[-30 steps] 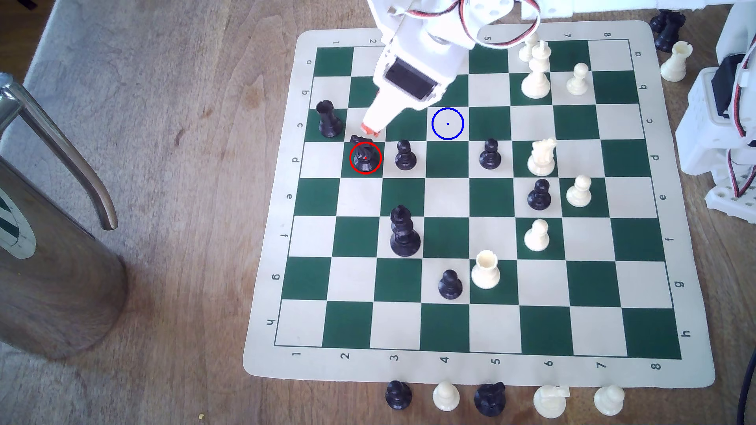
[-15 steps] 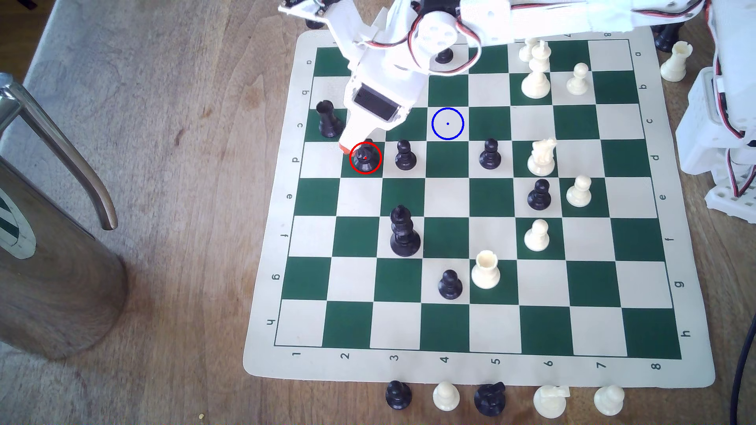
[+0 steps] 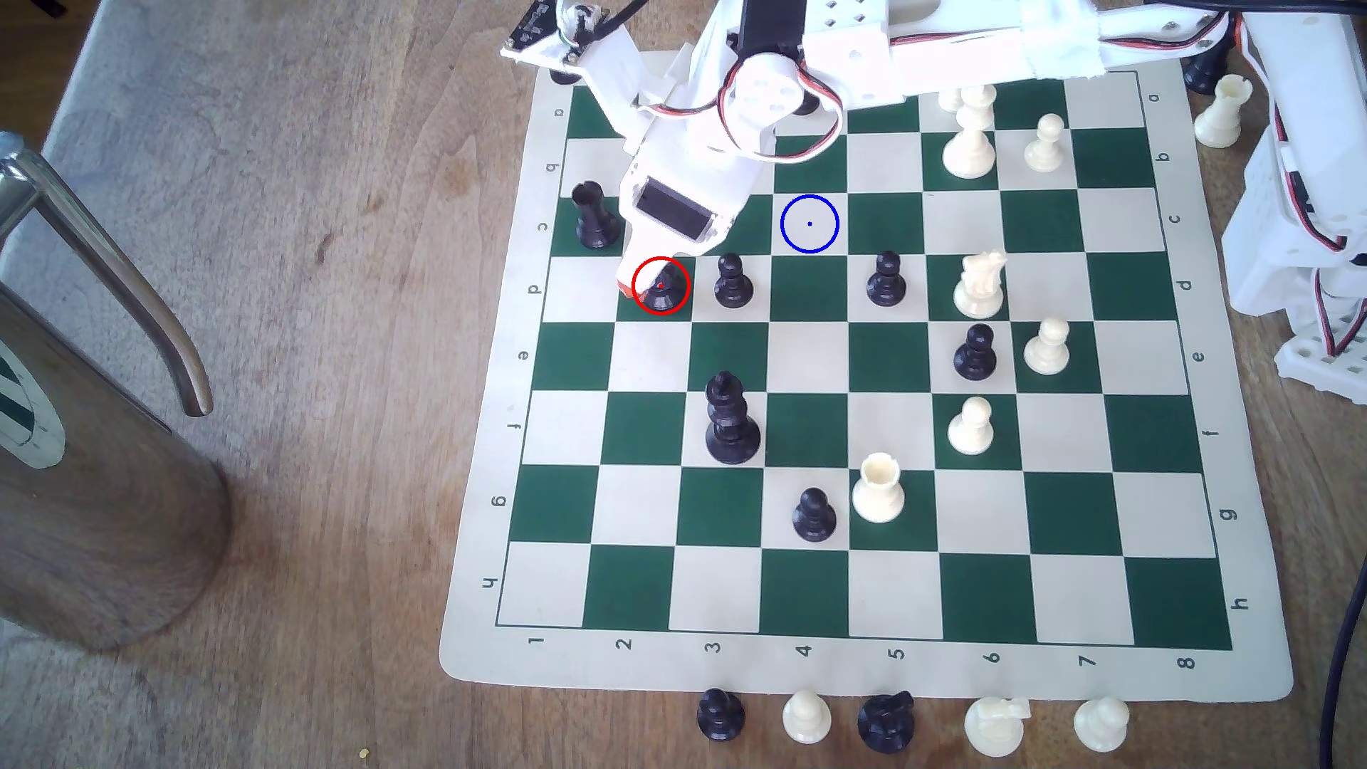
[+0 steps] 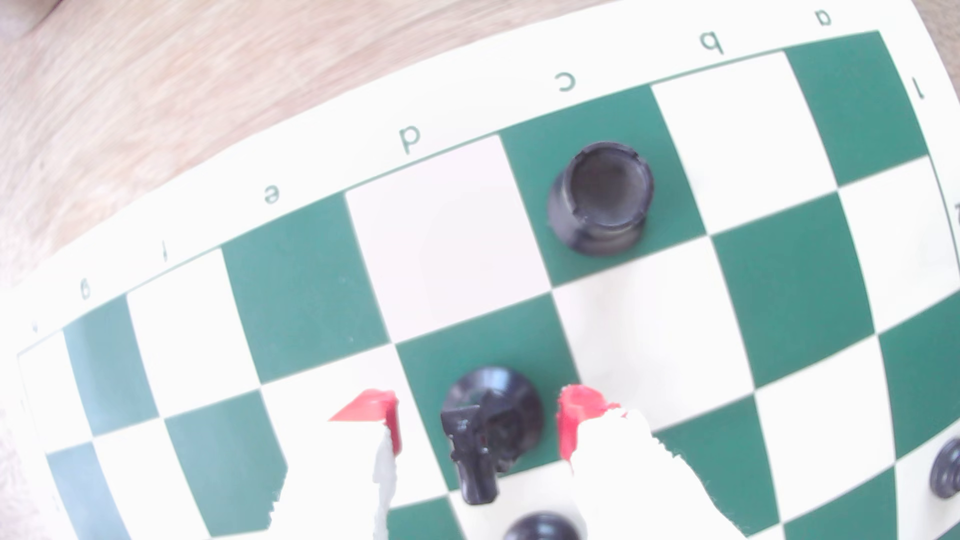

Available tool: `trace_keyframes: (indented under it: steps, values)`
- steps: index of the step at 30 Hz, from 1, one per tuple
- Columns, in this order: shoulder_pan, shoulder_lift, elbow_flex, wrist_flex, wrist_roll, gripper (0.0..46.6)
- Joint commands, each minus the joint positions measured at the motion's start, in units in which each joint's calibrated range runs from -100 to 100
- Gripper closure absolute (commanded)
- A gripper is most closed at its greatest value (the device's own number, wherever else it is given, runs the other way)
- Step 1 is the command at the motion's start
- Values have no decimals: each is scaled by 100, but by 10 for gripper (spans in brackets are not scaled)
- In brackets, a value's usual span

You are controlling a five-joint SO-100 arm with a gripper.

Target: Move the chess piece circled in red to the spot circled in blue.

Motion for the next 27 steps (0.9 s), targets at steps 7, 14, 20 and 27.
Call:
trace_keyframes:
  steps: [7,14,20,27]
  values:
    - [-125,-126,-506,-89,-44,325]
    - [-132,-84,-497,-89,-49,329]
    - [-93,-41,-470,-89,-39,437]
    - [-125,-41,-452,-81,-54,464]
